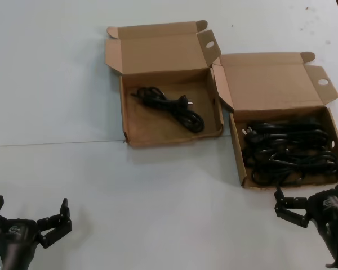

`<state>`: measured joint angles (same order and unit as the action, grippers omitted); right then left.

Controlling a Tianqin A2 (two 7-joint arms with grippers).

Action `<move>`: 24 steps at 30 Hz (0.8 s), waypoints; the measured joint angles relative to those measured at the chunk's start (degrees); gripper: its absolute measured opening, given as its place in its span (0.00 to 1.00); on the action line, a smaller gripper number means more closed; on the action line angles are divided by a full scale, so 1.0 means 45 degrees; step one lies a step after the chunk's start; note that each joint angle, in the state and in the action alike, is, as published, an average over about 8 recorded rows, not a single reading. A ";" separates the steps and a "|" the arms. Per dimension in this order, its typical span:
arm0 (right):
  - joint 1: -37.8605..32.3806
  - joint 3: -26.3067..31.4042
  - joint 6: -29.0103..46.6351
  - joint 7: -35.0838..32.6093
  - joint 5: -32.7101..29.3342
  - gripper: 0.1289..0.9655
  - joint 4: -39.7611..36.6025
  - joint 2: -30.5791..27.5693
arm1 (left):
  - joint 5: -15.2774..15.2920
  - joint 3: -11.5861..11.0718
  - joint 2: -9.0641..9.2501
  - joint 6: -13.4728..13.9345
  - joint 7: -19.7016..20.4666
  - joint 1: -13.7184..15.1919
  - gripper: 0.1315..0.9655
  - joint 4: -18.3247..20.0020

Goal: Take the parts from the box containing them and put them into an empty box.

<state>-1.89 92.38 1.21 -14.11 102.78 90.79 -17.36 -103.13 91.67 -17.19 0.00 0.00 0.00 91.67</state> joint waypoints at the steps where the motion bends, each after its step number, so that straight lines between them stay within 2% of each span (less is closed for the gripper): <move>1: 0.0000 0.0000 0.0000 0.0000 0.0000 1.00 0.0000 0.0000 | 0.0000 0.0000 0.0000 0.0000 0.0000 0.0000 1.00 0.0000; 24: 0.0000 0.0000 0.0000 0.0000 0.0000 1.00 0.0000 0.0000 | 0.0000 0.0000 0.0000 0.0000 0.0000 0.0000 1.00 0.0000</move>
<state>-1.89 92.38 1.21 -14.11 102.78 90.79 -17.36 -103.13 91.67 -17.19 0.00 0.00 0.00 91.67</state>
